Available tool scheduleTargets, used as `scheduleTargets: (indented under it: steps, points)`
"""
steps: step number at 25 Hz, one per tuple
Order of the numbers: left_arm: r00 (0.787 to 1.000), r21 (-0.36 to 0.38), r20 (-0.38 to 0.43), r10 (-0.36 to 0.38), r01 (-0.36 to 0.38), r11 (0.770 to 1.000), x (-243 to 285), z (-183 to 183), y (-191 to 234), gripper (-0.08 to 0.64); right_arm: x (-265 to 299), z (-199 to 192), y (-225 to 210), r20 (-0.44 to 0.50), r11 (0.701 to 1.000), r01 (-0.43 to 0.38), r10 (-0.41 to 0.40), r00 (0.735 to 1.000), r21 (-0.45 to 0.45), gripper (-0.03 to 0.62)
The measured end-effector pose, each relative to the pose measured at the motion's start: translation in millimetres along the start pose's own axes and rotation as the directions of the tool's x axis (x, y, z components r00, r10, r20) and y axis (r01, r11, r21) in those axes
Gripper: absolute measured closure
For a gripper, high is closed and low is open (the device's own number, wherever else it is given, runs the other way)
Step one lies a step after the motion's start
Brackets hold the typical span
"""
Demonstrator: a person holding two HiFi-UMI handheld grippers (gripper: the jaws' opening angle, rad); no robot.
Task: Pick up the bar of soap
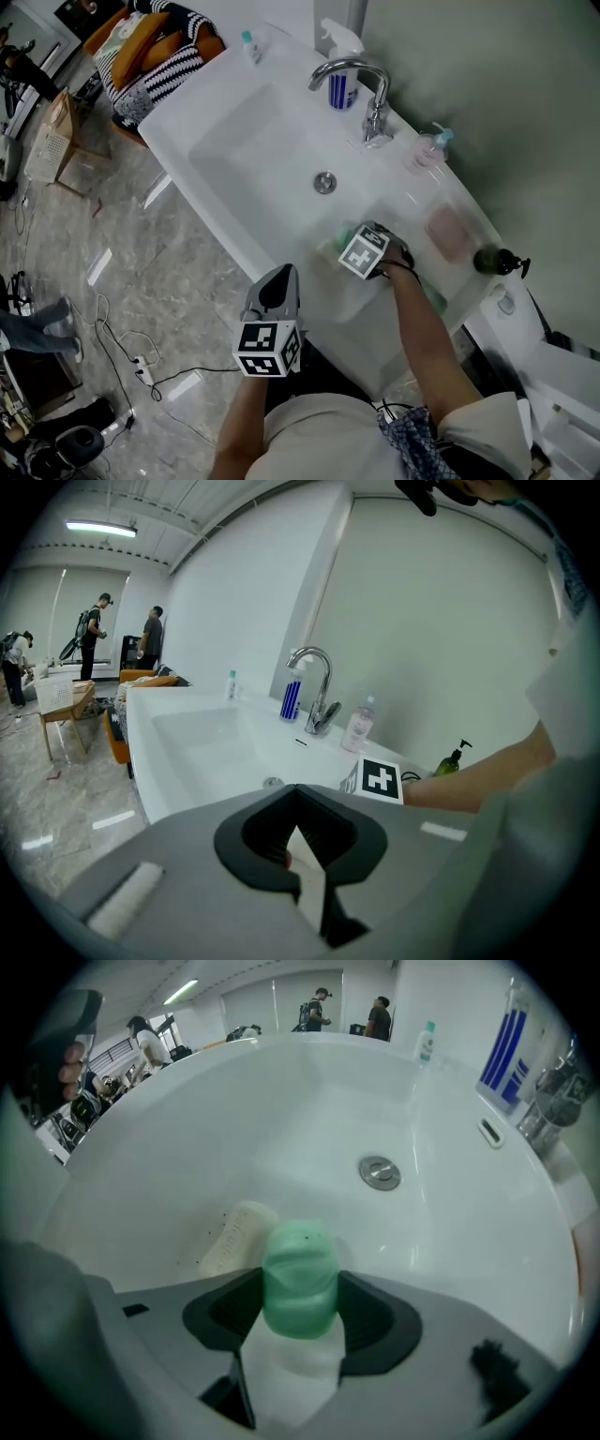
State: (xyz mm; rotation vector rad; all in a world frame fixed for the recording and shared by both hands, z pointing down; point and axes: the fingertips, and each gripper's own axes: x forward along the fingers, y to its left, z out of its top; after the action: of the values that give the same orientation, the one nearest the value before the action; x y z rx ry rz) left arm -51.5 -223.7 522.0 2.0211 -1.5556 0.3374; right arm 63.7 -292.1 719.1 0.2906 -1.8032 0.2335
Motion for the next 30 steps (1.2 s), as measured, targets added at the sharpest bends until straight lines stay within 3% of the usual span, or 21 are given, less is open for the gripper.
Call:
scheduleTargets:
  steps: [14, 30]
  points:
    - [1.0, 0.004, -0.008, 0.004, -0.004, 1.0, 2, -1, 1, 0.554, 17, -2, 3, -0.035, 0.999, -0.032, 0.031, 0.999, -0.026, 0.342]
    - [0.999, 0.006, 0.017, 0.041, -0.041, 0.999, -4, 2, 7, 0.554, 21, -3, 1, -0.021, 0.996, -0.064, 0.066, 0.998, 0.057, 0.341]
